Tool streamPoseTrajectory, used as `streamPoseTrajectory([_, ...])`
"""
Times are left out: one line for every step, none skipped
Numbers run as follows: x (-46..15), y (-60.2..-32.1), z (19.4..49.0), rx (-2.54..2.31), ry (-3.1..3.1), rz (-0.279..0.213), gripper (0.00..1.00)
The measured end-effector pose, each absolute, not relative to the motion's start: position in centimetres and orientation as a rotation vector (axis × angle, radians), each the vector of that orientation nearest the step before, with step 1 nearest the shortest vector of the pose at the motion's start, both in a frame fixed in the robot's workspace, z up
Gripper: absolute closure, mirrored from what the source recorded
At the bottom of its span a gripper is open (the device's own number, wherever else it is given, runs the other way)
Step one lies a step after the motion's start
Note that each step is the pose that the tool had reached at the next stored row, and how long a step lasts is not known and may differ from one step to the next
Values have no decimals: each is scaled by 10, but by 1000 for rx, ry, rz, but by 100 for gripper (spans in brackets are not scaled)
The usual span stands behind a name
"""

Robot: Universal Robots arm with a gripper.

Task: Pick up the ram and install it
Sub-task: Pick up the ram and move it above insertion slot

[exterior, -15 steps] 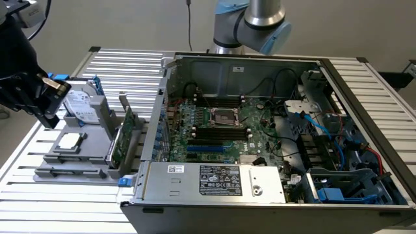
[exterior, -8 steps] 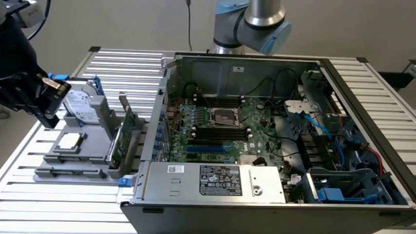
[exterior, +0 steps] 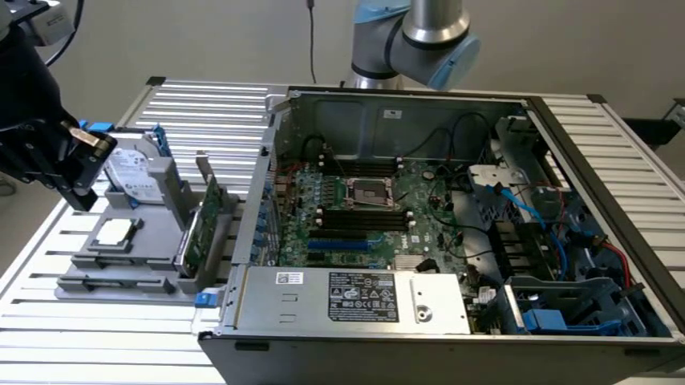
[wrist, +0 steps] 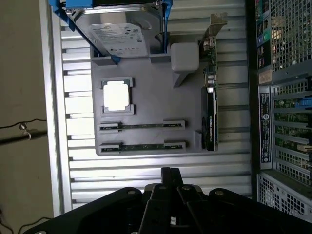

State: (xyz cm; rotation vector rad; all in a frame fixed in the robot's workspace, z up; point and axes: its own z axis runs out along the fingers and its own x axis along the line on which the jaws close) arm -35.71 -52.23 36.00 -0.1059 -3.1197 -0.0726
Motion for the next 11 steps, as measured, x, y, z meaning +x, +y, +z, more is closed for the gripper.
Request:
streamPoseTrajectory([-358, -522, 360, -105, -3120, -74, 89])
streamPoseTrajectory([-358, -522, 360, -93, -3120, -84, 89])
streamPoseTrajectory([-358, -522, 360, -67, -3120, -86, 89])
streamPoseTrajectory([-358, -522, 359, -39, -3120, -87, 89])
streamPoseTrajectory([-358, -522, 359, -11, -3120, -86, 89])
streamPoseTrajectory([-358, -522, 359, 18, -3119, -86, 89])
streamPoseTrajectory([-358, -522, 359, 47, -3118, -86, 89])
streamPoseTrajectory([-358, -522, 359, 75, -3117, -85, 89])
streamPoseTrajectory([-358, -522, 359, 104, -3116, -85, 89])
streamPoseTrajectory([-358, -522, 359, 131, -3114, -85, 89])
streamPoseTrajectory([-358, -522, 359, 160, -3113, -84, 89])
